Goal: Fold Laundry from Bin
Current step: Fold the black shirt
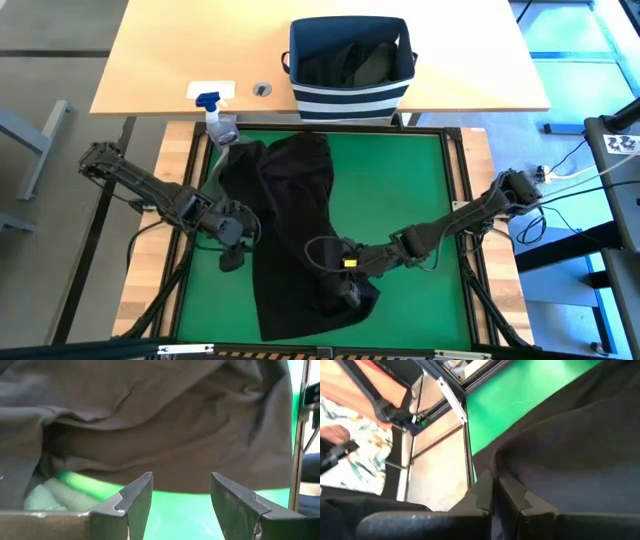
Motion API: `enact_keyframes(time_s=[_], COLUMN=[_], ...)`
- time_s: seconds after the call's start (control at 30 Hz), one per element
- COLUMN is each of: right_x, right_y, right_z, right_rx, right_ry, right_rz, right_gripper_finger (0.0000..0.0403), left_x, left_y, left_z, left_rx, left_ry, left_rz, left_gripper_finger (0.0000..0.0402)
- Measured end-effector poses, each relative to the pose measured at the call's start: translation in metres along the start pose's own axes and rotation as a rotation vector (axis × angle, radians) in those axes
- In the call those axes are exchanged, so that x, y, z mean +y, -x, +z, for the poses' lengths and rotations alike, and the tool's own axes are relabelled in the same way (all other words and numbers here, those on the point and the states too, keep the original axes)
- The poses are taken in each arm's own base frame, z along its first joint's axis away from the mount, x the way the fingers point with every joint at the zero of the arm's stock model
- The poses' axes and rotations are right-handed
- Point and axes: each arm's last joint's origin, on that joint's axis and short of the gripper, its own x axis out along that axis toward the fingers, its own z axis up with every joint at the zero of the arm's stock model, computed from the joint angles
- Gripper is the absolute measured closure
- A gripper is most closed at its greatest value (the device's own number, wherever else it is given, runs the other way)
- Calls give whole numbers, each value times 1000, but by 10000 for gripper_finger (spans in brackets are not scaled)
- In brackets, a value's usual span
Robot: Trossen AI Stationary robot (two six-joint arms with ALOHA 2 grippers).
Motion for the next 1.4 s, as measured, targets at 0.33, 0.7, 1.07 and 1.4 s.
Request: enact_keyframes(time_s=[0.33,0.7,1.07,1.4], right_x=[-7,19,9,10], right_y=[-68,-151,-182,-182], right_z=[-15,-41,-43,-39], right_rx=[-226,-98,-90,-79], right_ry=[-171,-174,-198,-223], right_rz=[199,343,236,276], right_gripper_finger=[389,388,388,280], left_x=[-3,-1,-1,-1], left_y=[2,2,2,2], left_z=[-10,-14,-13,-13], left_rx=[61,92,79,74], left_ry=[-130,-195,-216,-215], left_rz=[-3,26,35,35], left_gripper_finger=[211,211,211,211])
